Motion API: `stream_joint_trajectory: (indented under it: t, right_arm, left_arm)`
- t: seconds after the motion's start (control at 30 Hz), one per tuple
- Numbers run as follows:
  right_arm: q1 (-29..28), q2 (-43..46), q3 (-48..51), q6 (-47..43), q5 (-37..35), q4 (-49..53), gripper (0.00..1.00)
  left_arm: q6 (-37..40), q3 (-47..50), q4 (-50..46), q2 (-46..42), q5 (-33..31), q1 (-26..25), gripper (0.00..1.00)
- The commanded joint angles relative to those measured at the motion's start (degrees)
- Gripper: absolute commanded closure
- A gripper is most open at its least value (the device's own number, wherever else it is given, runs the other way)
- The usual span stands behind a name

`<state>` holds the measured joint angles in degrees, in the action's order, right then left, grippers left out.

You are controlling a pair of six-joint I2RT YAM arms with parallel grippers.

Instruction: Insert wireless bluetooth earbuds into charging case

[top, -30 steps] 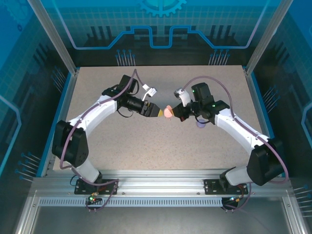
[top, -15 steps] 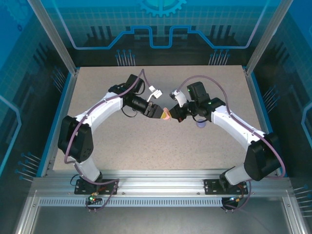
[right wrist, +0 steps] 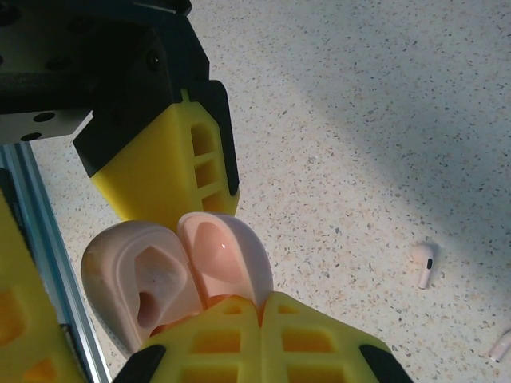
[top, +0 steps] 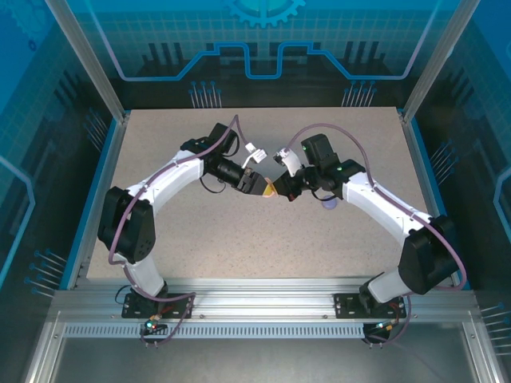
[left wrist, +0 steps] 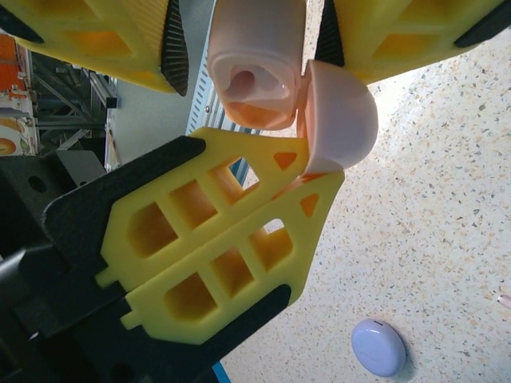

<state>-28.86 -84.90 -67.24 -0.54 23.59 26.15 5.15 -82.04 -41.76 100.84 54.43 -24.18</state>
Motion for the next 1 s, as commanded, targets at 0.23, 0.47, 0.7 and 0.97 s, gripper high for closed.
stream_joint_trajectory:
  t: [0.23,0.47,0.7,0.97]
  right_arm:
    - [-0.67,-0.63,-1.73,-0.72,-0.56,0.79,1.0]
    - [-0.58,-0.61,-2.01,-0.45,-1.18,0.83,1.0]
    - [-0.58,-0.53,-2.41,-0.35,-1.09,0.92,1.0]
    - [-0.54,-0.61,-2.72,-0.29,-0.89,0.92,1.0]
  left_arm:
    - [2.5,-0.89,-2.01,0.28,3.04,-0.31,0.54]
    - [1.97,0.67,-0.65,-0.06,3.48,-0.29,0.59]
    - [1.86,1.28,-0.04,0.13,3.3,-0.33,0.66]
    - [1.38,1.59,0.89,0.2,3.07,-0.3,0.68]
